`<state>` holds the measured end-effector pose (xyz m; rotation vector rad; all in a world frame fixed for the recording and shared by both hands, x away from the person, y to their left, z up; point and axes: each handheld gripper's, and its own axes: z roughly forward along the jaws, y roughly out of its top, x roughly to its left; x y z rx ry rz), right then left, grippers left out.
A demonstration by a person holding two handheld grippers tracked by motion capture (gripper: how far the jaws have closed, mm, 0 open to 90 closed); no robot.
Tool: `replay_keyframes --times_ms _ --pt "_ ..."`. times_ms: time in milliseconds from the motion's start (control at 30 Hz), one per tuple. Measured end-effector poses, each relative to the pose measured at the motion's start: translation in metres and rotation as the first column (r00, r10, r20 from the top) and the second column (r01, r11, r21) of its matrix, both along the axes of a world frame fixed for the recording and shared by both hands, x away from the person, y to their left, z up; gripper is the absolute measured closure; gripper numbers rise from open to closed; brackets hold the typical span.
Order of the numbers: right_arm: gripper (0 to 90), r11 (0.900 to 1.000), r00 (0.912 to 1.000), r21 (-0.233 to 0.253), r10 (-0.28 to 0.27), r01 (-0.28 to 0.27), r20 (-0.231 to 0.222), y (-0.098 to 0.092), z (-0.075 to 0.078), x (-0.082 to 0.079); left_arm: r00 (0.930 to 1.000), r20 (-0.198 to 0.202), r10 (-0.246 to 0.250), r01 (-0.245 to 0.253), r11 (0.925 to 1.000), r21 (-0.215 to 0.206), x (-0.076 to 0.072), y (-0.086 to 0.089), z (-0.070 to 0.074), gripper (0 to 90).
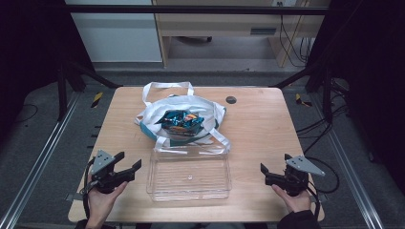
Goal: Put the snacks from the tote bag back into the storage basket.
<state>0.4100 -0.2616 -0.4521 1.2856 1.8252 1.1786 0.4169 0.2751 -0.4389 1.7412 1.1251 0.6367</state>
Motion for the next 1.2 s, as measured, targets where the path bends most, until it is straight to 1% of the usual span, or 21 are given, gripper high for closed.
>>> replay_keyframes --times_ms 133,267,400,500,533,667,700,767,800,900,1067,1200 --pt "4.8 1.0 1.0 -0.002 0.003 -0.003 -0.006 0.001 0.0 0.001 1.0 -0.001 0.003 -0.003 1.0 -0.001 -0.001 0.001 0.0 25.9" --pt "4.9 1.0 1.0 -0.007 0.003 -0.003 0.002 0.002 0.001 -0.001 1.0 0.005 0.007 -0.007 1.0 -0.006 -0.002 0.001 0.001 26.5" --pt "4.8 1.0 1.0 -0.013 0.002 -0.002 0.0 0.001 0.001 0.0 0.9999 0.011 0.007 -0.007 1.0 0.002 -0.003 0.0 0.002 27.3" --pt "4.8 1.0 1.0 -0.012 -0.003 0.003 0.002 0.001 0.001 0.0 0.9998 0.017 0.004 -0.004 0.9999 -0.01 -0.003 0.0 0.003 27.6" --pt "4.8 1.0 1.0 -0.007 -0.004 0.004 0.001 0.001 0.001 -0.001 0.9998 0.019 0.004 -0.004 1.0 -0.008 -0.003 0.0 0.003 27.6" --pt "4.8 1.0 0.9999 -0.006 -0.007 0.007 0.007 0.001 0.001 0.0 0.9999 0.016 0.005 -0.004 0.9999 -0.012 -0.002 0.0 0.003 27.7" --pt "4.8 1.0 1.0 -0.005 -0.007 0.007 0.003 0.001 0.001 0.0 0.9999 0.016 0.006 -0.005 1.0 -0.006 -0.001 0.0 0.004 27.7" --pt "4.8 1.0 1.0 -0.007 0.001 -0.001 -0.001 0.002 0.0 -0.001 0.9998 0.016 0.007 -0.006 0.9999 -0.015 0.0 -0.001 0.004 27.7" --pt "4.8 1.0 1.0 -0.007 0.001 -0.001 -0.001 0.002 0.0 -0.001 0.9998 0.017 0.007 -0.007 0.9999 -0.012 0.0 -0.002 0.005 27.7" --pt "4.7 1.0 1.0 -0.002 0.002 -0.002 -0.002 0.002 0.0 -0.001 0.9998 0.019 0.008 -0.007 0.9998 -0.017 0.001 -0.003 0.007 27.8" --pt "4.6 1.0 1.0 -0.007 0.005 -0.005 -0.006 0.002 0.0 0.0 0.9995 0.03 0.012 -0.011 0.9996 -0.024 0.003 -0.004 0.01 28.0" --pt "4.6 1.0 0.9999 -0.01 0.009 -0.009 -0.009 0.002 -0.001 0.001 0.9997 0.026 0.006 -0.005 0.9996 -0.03 0.005 -0.006 0.011 28.0"
